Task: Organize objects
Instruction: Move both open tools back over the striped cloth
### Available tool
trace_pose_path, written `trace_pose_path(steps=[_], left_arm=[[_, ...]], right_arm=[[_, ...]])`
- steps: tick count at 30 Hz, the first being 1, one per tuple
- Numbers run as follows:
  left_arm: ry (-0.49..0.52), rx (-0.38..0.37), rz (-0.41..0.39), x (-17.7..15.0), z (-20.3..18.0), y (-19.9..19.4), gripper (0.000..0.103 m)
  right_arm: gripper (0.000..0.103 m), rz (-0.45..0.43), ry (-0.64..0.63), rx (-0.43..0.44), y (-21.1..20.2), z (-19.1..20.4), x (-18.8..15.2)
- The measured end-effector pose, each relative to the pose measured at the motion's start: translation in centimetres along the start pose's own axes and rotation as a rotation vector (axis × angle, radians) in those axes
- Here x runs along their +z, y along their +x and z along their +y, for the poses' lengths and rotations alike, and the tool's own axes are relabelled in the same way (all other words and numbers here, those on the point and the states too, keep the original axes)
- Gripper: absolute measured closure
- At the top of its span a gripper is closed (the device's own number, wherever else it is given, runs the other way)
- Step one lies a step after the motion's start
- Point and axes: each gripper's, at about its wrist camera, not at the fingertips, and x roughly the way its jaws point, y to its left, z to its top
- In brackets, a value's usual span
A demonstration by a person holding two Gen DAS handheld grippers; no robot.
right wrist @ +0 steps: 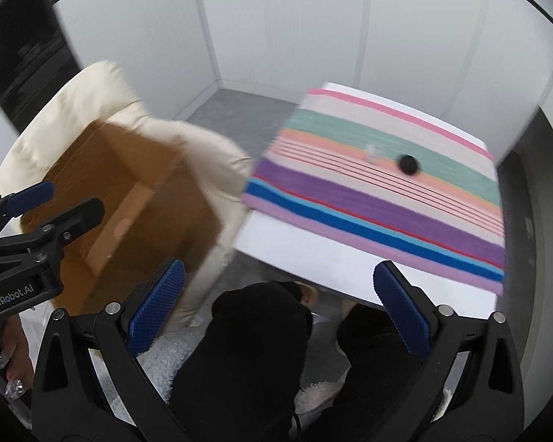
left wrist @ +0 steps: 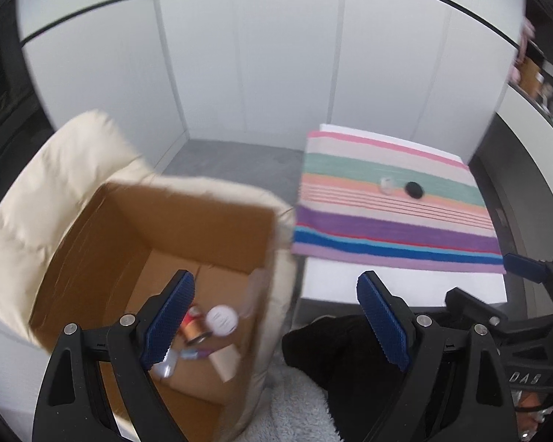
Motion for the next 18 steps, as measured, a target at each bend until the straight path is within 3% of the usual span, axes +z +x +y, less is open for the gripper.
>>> trace_pose_path(steps=[11, 18], left_arm=[[0.172, -0.141, 0.011, 2.2, -10.3, 2.0, 0.012], [0.261, -0.168, 0.024, 2.2, -14.6, 2.4, 0.012]], right_arm=[[0.000, -0.026, 0.215, -0.142, -3.2, -11.8, -2.8], [0.000, -0.015, 0.318, -0.193, -3.9, -17.3, -5.1]])
